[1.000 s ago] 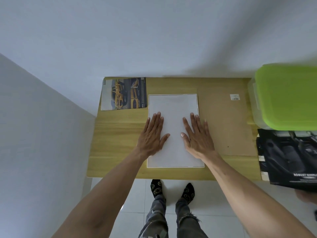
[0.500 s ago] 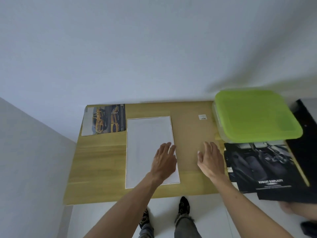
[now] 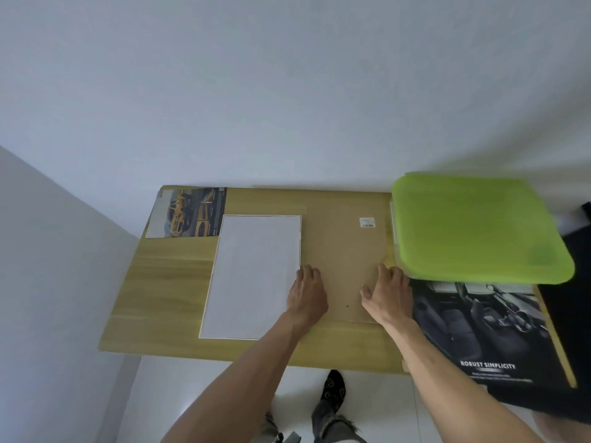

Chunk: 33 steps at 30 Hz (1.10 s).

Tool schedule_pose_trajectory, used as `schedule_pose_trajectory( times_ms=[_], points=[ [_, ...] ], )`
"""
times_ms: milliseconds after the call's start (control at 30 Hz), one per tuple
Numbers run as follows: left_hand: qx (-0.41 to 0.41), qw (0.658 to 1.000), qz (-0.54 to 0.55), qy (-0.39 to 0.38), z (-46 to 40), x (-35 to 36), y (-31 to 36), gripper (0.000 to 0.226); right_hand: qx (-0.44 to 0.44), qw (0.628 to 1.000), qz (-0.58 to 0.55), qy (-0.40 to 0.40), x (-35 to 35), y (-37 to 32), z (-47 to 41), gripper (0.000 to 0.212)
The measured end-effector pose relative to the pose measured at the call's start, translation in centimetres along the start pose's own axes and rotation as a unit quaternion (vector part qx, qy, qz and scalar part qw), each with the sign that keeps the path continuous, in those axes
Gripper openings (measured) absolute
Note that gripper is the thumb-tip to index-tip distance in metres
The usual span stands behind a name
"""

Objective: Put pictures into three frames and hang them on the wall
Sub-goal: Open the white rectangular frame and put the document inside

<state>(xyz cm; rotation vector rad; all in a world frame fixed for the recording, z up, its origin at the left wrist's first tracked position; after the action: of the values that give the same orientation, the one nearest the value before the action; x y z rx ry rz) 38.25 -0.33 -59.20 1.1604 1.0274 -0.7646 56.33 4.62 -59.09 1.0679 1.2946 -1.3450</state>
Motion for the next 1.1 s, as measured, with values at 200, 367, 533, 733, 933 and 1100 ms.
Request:
schedule_pose_trajectory(
  times_ms=[200,367,533,733,933,1100],
  points=[
    [-0.071,0.997,-0.005,0.0,-0.4,-0.1,-0.4,0.038,0.009,1.0,-0.023,-0.006,0.2,0.6,-0.3,0.065],
    [-0.206,0.968,0.141,0.017,-0.6,-0.9,-0.7,0.054,0.095,0.988,-0.117,-0.039,0.4,0.7,-0.4,0.071],
    [-0.326,0.913,0.246,0.022,-1.2,-1.4,-2.1,0.067,0.226,0.948,-0.21,-0.074,0.7,1.9,-1.1,0.067],
    [-0.298,0.919,0.256,0.033,-2.3,-3.0,-4.1,0.055,0.293,0.897,-0.32,-0.09,1.3,2.3,-1.0,0.068],
    [-0.314,0.899,0.305,0.031,-2.1,-6.3,-8.4,0.06,0.25,0.878,-0.393,-0.105,0.3,-1.7,-0.5,0.073],
    [-0.295,0.899,0.322,0.022,-1.6,-9.4,-13.3,0.065,0.16,0.883,-0.412,-0.157,-0.7,-7.8,-0.2,0.082]
  ],
)
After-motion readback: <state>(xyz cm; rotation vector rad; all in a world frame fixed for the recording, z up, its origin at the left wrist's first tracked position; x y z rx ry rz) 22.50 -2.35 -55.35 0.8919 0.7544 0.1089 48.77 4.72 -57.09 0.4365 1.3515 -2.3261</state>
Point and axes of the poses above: each hand's wrist, its own z-axis away from the middle knuckle, its own x-axis out of the palm, y = z × x, the point moved 8 cm from there along -z, towards the middle knuckle, and after that the axes turned 14 degrees about y, right-handed, at the moved point
